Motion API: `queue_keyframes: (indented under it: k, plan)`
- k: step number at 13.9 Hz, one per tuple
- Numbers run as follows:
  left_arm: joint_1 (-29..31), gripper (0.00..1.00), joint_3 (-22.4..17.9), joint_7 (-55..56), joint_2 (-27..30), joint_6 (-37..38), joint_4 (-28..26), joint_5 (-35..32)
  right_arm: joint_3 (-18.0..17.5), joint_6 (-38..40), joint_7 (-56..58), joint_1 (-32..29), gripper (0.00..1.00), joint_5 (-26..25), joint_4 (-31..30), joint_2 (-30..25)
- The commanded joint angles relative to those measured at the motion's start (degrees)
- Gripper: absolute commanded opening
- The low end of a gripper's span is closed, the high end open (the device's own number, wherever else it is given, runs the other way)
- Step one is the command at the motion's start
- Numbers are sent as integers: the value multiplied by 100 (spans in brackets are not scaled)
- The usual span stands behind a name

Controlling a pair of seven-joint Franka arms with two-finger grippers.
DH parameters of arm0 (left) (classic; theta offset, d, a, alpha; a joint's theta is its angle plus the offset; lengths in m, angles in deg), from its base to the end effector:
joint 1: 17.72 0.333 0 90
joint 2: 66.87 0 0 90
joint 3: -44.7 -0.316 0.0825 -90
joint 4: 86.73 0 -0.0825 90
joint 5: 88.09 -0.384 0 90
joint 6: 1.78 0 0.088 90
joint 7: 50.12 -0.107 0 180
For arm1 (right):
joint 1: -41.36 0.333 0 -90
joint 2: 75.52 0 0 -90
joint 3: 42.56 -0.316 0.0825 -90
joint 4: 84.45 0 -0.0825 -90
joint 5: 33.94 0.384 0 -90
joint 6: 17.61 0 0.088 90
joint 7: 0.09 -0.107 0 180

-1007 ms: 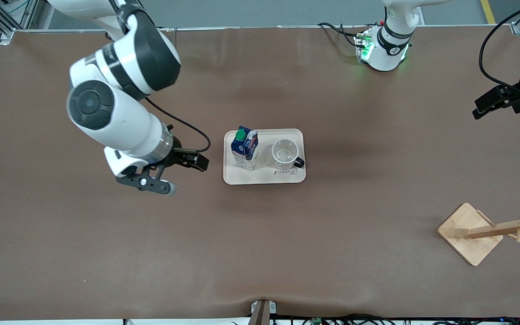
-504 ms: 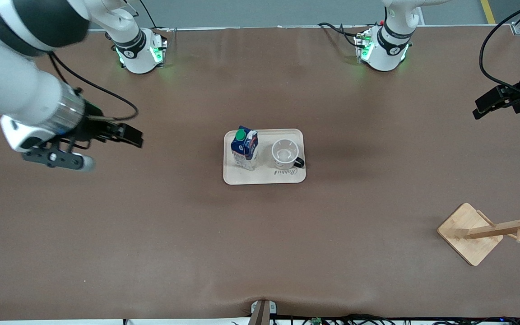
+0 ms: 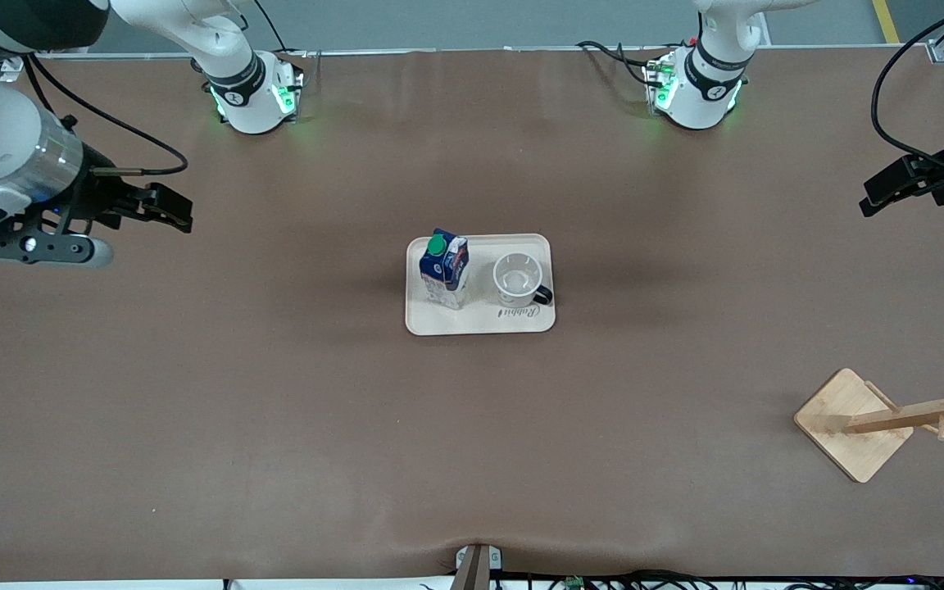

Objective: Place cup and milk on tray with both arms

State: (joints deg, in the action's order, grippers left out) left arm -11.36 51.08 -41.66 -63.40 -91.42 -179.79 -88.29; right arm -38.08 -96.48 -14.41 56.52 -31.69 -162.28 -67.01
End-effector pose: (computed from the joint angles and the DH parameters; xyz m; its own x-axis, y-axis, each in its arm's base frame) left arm 0.5348 -0.0017 0.6315 0.9891 0.1470 0.0020 0.1470 -0.9891 -0.0100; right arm 0.5679 0.1159 0.6229 0.9895 -0.0582 -0.1323 -0.0580 -0.9983 0.0053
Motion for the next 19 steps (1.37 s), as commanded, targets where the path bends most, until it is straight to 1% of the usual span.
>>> queue_keyframes:
  k: [1, 3, 4, 8, 10, 12, 13, 15, 16, 17, 19]
  plan:
    - [23, 100, 12, 33, -39, 42, 95, 64, -96, -224, 830, -424, 100, -129, -453, -342]
    - [23, 100, 12, 33, -57, 42, 95, 72, -96, -172, 1806, -819, 100, -103, -453, -324]
    - [32, 100, 12, 24, -57, 42, 95, 64, -96, -163, 2002, -961, 100, -85, -453, -324]
    - [32, 100, 12, 24, -66, 42, 103, 72, -96, -111, 1995, -1357, 100, -138, -339, -316]
    - [6, 100, 12, -2, -66, 42, 103, 46, -131, -136, 1995, -1270, 100, -103, -443, -560]
    - [-3, 100, 12, -11, -66, 42, 103, 37, -123, -216, 1986, -1234, 100, -85, -776, -798]
    - [-3, 100, 12, -11, -66, 42, 103, 37, -105, -320, 1986, -1234, 100, -68, -1082, -999]
    - [-12, 100, 12, -37, -66, 42, 95, 20, -105, -803, 1986, -1243, 100, -68, -1838, -1474]
    - [-21, 100, 21, -55, -66, 42, 95, 20, -105, -744, 1978, -1235, 100, -68, -1902, -1511]
    - [-30, 100, 38, -63, -66, 42, 86, 11, -105, -717, 1995, -1243, 100, -137, -1842, -1485]
    - [-21, 100, 275, 6, -57, 42, 68, 11, -96, -673, 1995, -1270, 100, -155, -1491, -1371]
